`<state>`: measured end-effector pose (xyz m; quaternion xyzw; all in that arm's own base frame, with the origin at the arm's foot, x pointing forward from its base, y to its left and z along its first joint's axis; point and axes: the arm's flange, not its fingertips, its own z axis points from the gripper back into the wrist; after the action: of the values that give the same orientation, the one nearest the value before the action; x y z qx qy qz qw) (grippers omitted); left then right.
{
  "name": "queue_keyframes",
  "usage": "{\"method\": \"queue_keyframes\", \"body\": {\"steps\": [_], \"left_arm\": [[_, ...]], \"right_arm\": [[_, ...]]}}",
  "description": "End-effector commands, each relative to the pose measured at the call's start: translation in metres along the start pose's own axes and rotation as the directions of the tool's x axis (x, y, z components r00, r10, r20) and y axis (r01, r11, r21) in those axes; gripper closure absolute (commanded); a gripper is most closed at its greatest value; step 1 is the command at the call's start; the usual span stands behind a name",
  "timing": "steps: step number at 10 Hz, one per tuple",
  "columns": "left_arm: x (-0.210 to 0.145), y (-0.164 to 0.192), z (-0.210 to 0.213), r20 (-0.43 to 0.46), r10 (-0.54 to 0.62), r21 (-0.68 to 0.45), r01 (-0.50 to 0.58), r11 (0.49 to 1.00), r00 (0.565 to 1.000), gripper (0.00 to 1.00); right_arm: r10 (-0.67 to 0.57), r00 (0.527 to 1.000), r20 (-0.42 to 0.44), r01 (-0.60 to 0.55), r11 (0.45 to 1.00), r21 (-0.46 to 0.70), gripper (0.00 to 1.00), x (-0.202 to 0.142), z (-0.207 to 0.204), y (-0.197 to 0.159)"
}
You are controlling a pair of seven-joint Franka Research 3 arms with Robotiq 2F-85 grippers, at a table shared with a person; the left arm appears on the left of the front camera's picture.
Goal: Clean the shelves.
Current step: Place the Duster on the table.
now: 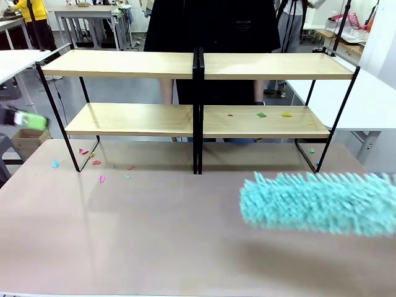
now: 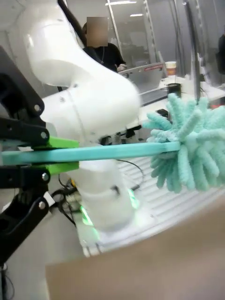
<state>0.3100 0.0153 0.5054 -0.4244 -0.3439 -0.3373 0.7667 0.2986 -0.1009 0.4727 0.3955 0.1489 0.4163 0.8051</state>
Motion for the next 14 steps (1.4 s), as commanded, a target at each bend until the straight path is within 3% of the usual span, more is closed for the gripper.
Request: {"method": "queue_keyframes", "body": {"steps": [1,2,3,4,5,6,8,10,11,12,13,14], "left_arm": [[-0.067,0.027,-0.037,-0.215,0.435,-0.134,-0.468,0.874,0.874,0.00],[-0.089,0.034,-0.049,-0.224,0.570,-0.141,-0.605,0.784,0.791,0.00],[-0.105,0.037,-0.062,-0.191,0.646,-0.147,-0.672,0.725,0.739,0.00],[-0.116,0.041,-0.077,-0.213,0.707,-0.139,-0.737,0.662,0.675,0.00],[-0.124,0.045,-0.092,-0.307,0.763,-0.099,-0.817,0.568,0.568,0.00],[-0.099,0.076,-0.059,-0.194,0.581,-0.165,-0.610,0.775,0.790,0.00],[-0.099,0.076,-0.059,-0.194,0.581,-0.165,-0.610,0.775,0.790,0.00],[-0.099,0.076,-0.059,-0.194,0.581,-0.165,-0.610,0.775,0.790,0.00],[-0.099,0.076,-0.059,-0.194,0.581,-0.165,-0.610,0.775,0.790,0.00],[-0.099,0.076,-0.059,-0.194,0.581,-0.165,-0.610,0.775,0.790,0.00],[-0.099,0.076,-0.059,-0.194,0.581,-0.165,-0.610,0.775,0.790,0.00],[-0.099,0.076,-0.059,-0.194,0.581,-0.165,-0.610,0.775,0.790,0.00]], "right_arm": [[0.017,1.000,0.005,-0.017,0.999,0.049,0.87,0.040,0.026,-0.045],[0.023,1.000,0.009,-0.023,0.998,0.058,0.87,0.057,0.026,-0.062],[0.022,0.999,0.028,-0.024,0.997,0.076,0.87,0.070,0.027,-0.081],[0.006,0.999,0.036,-0.010,0.992,0.123,0.87,0.076,0.028,-0.104],[-0.022,1.000,0.020,0.018,0.984,0.177,0.87,0.080,0.029,-0.126],[-0.040,0.999,-0.021,0.043,0.977,0.208,0.87,0.080,0.025,-0.137],[-0.056,0.990,-0.132,0.085,0.971,0.223,0.87,0.079,0.014,-0.143],[-0.136,0.978,-0.159,0.162,0.973,0.167,0.87,0.081,0.001,-0.147],[-0.157,0.973,-0.169,0.182,0.972,0.148,0.28,0.082,-0.003,-0.150],[-0.206,0.966,-0.156,0.224,0.968,0.110,0.28,0.081,-0.005,-0.152],[-0.249,0.963,-0.099,0.256,0.965,0.058,0.00,0.076,-0.003,-0.151],[-0.289,0.953,0.091,0.291,0.957,-0.010,0.25,0.064,0.005,-0.148]]}}
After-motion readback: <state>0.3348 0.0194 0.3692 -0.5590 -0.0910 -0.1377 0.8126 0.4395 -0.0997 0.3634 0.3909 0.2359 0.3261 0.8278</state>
